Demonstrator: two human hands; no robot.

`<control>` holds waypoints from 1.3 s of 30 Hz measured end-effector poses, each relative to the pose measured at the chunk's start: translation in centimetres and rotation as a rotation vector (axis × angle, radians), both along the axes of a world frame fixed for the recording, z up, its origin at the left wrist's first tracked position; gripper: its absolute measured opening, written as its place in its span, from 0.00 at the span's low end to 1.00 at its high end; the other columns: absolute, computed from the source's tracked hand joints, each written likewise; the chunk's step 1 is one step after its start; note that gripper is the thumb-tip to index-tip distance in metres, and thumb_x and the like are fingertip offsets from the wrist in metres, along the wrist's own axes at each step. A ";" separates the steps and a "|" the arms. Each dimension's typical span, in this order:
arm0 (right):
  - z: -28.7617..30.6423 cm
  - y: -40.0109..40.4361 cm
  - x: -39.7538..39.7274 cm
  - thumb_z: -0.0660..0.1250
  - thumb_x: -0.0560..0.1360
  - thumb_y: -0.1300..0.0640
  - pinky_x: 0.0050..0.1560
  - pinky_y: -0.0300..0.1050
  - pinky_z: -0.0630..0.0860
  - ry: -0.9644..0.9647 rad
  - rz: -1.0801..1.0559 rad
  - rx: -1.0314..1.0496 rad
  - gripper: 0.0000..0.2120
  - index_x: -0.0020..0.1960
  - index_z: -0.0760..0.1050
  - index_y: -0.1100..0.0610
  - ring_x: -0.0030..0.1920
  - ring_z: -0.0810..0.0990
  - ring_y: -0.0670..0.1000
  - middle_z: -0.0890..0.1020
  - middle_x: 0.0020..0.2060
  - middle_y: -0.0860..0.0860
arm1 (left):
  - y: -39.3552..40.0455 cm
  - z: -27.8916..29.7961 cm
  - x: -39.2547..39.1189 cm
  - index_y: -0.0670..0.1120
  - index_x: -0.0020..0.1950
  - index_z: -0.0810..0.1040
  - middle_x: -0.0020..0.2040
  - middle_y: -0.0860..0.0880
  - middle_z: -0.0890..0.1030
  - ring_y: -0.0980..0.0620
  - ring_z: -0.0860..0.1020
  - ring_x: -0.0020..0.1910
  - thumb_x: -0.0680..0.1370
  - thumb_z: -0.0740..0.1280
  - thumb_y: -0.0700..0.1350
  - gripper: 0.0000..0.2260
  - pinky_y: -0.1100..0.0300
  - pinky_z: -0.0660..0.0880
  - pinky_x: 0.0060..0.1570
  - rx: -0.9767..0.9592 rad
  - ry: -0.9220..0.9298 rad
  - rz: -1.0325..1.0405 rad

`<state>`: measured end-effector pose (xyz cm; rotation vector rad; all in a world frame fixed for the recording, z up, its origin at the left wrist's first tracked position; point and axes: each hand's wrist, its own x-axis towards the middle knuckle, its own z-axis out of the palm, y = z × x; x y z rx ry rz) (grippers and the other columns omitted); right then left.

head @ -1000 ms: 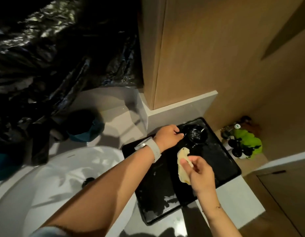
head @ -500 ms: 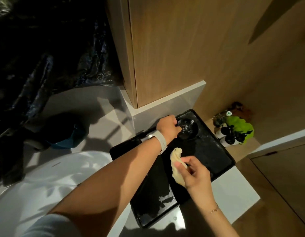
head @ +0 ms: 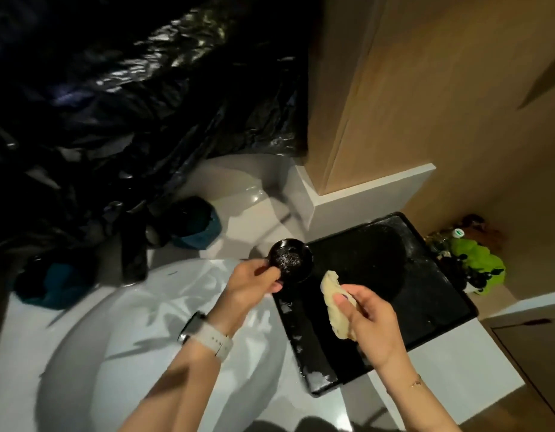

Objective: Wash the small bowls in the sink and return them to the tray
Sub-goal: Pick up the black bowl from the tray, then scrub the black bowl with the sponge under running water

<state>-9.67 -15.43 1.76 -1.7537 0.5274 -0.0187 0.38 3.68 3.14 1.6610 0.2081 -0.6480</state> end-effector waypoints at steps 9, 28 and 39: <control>0.7 9.7 2.1 0.70 0.73 0.52 0.43 0.47 0.76 0.068 0.119 0.257 0.06 0.47 0.82 0.53 0.40 0.79 0.51 0.82 0.38 0.53 | 13.0 -3.3 -4.3 0.44 0.51 0.81 0.48 0.51 0.85 0.50 0.79 0.52 0.80 0.65 0.43 0.05 0.57 0.76 0.57 -0.387 0.221 0.448; -2.9 17.1 4.4 0.67 0.75 0.64 0.31 0.44 0.69 0.175 0.012 0.389 0.04 0.46 0.78 0.66 0.25 0.71 0.50 0.74 0.27 0.55 | 20.3 -8.2 -3.9 0.39 0.64 0.76 0.59 0.41 0.83 0.45 0.80 0.61 0.80 0.64 0.44 0.15 0.52 0.71 0.64 -0.460 0.231 0.463; -2.5 17.3 3.4 0.70 0.74 0.62 0.38 0.46 0.78 0.173 0.021 0.352 0.01 0.45 0.79 0.60 0.39 0.80 0.55 0.82 0.39 0.56 | 21.4 -7.9 -5.2 0.40 0.66 0.76 0.59 0.41 0.83 0.45 0.80 0.61 0.80 0.65 0.42 0.15 0.50 0.72 0.66 -0.347 0.046 0.398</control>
